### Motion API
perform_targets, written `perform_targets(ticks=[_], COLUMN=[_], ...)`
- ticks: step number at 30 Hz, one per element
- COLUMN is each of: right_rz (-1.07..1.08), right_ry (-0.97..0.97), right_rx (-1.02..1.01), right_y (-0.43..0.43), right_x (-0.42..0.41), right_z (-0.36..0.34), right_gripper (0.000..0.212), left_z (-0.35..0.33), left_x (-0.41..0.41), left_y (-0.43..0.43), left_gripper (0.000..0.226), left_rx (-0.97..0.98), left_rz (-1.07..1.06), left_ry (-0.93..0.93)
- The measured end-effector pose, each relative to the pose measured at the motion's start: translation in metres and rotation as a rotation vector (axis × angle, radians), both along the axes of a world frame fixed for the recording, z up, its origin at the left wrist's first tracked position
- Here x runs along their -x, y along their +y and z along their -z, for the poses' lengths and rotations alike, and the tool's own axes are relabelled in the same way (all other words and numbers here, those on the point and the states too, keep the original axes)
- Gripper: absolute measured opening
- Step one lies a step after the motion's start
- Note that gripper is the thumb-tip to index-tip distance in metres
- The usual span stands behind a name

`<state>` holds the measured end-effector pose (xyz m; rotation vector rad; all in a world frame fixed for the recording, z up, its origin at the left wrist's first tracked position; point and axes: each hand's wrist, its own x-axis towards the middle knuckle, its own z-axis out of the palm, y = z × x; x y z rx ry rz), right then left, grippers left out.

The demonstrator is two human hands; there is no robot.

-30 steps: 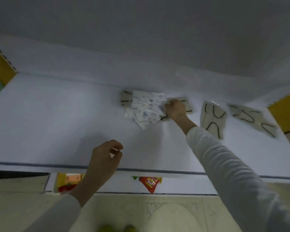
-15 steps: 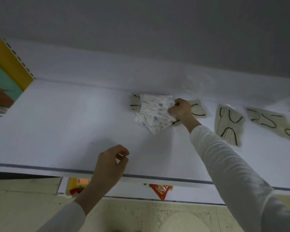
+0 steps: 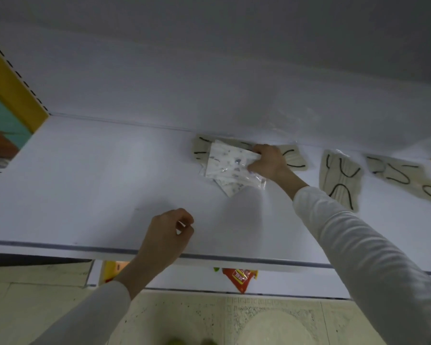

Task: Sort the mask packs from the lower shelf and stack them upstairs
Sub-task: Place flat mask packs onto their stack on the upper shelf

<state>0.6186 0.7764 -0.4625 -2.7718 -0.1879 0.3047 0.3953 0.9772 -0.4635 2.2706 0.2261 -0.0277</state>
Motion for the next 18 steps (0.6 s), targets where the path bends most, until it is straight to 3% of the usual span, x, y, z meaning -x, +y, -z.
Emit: perform_targets(ticks=[3,7,9,11,14,16,18], right_rz=[0.125,0.292,0.310,0.242,0.115,0.126,0.192], right_ry=[0.098,0.417,0.587,0.697,0.708,0.533,0.198], right_rx=[-0.328,-0.893,-1.098,-1.077,-0.823,-0.656,-0.513], right_y=[-0.002,0.000,0.005,0.011,0.022,0.027,0.027], right_x=[0.031,0.084,0.113,0.137,0.154,0.145,0.126], right_z=[-0.014,-0.021,-0.017,-0.011,-0.003,-0.002,-0.002], right_gripper=[0.040,0.036,0.036,0.035,0.041,0.035,0.025], left_z=[0.002,-0.004,-0.006,-0.006,-0.004,-0.003,-0.002], left_x=[-0.006,-0.018,-0.021,-0.021,-0.018,-0.017,-0.016], left_y=[-0.009,-0.031,-0.038,-0.041,-0.031,-0.020,-0.007], left_gripper=[0.009,0.023,0.029,0.029,0.023,0.022,0.023], left_rx=[0.138,0.825,1.028,1.118,1.015,0.965,0.924], left_rz=[-0.052,-0.336,-0.394,-0.428,-0.603,-0.659,-0.683], left_ry=[0.072,0.361,0.400,0.332,0.196,0.167,0.154])
